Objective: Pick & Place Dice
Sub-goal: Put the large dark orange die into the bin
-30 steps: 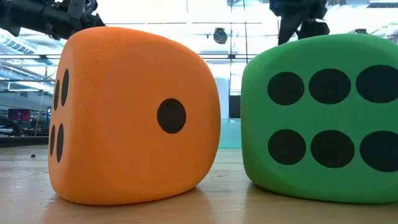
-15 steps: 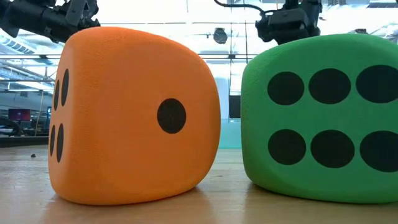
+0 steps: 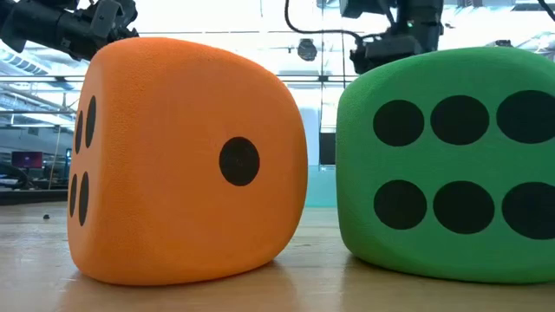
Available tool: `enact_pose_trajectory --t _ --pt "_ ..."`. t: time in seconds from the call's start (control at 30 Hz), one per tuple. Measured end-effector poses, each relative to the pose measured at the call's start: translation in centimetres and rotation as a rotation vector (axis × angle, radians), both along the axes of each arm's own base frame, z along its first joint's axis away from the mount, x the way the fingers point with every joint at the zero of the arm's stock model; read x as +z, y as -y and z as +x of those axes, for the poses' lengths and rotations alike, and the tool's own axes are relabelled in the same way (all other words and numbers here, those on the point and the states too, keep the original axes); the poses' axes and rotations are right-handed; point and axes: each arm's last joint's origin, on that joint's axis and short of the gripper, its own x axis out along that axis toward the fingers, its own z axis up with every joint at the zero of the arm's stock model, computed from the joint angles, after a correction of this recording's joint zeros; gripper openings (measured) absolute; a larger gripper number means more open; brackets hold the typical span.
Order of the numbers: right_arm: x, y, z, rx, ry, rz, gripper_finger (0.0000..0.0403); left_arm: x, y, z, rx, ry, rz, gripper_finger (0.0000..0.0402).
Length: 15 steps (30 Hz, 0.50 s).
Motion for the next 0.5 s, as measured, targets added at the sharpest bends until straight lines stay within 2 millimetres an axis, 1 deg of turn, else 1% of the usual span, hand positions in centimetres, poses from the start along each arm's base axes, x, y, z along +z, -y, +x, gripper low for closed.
enact_pose_trajectory --t 0.17,0.23,0.33,0.5 --pt "-2.0 0.1 -0.6 -0.006 -0.035 0.043 0.0400 0.0 0.0 0.0 0.000 0.001 0.000 0.0033" --pt "-2.4 0.1 -0.6 -0.006 -0.028 0.044 0.0400 0.0 0.0 0.0 0.000 0.001 -0.001 0.0033" --pt "-2.8 0.1 -0.5 0.002 -0.008 0.046 0.0400 0.0 0.0 0.0 0.000 0.001 -0.001 0.0033" --pt "-2.8 0.4 -0.3 -0.001 0.012 0.043 0.0400 0.0 0.0 0.0 0.000 0.002 0.003 0.0033"
